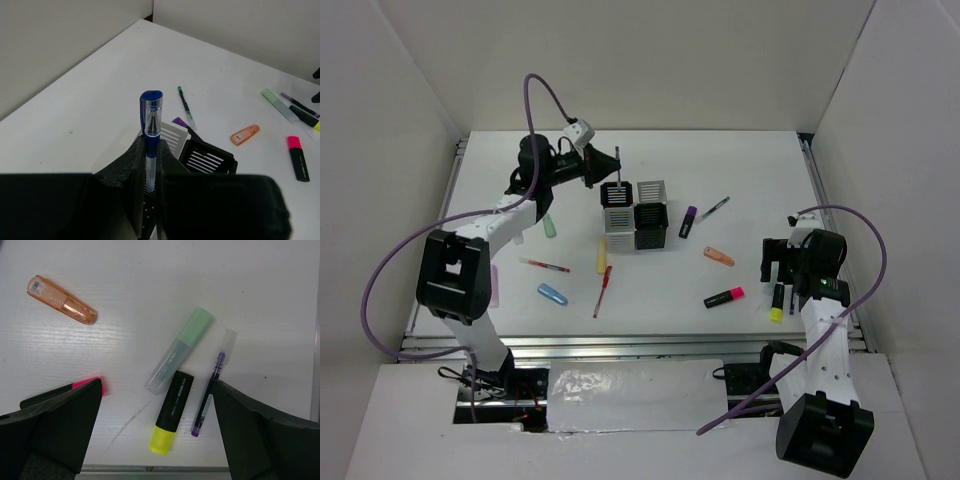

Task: Sort the stationery into containers
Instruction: Place the pen in the storage box.

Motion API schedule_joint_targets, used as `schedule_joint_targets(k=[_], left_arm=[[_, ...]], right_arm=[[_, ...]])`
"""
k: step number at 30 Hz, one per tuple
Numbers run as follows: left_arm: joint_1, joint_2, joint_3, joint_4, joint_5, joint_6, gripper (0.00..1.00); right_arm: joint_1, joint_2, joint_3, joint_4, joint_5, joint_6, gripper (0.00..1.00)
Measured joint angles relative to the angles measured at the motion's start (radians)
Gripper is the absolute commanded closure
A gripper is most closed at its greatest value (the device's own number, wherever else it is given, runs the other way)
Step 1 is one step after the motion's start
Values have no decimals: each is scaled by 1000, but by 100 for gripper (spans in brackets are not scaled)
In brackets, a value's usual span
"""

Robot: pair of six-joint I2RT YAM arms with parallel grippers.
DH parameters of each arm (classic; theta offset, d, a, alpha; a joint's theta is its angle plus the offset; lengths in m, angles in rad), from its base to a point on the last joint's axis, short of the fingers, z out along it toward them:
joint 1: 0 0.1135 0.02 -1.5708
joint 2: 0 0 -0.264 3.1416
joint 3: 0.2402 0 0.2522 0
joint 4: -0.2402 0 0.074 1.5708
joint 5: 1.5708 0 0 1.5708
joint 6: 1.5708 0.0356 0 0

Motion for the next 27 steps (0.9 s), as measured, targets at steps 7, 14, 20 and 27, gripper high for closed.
schedule_joint_targets(k=[7,14,20,27], left_arm=[[-10,105,25,32,-21,-26,94],[-23,143,24,44,-28,3,81],[-23,151,15,11,-38,49,71],[-23,151,10,-45,-52,95,50]], right_arm=[[0,0,0,0,0,0,2],[0,0,0,0,0,0,2],[0,0,0,0,-3,0,2],[0,0,0,0,-3,0,1]])
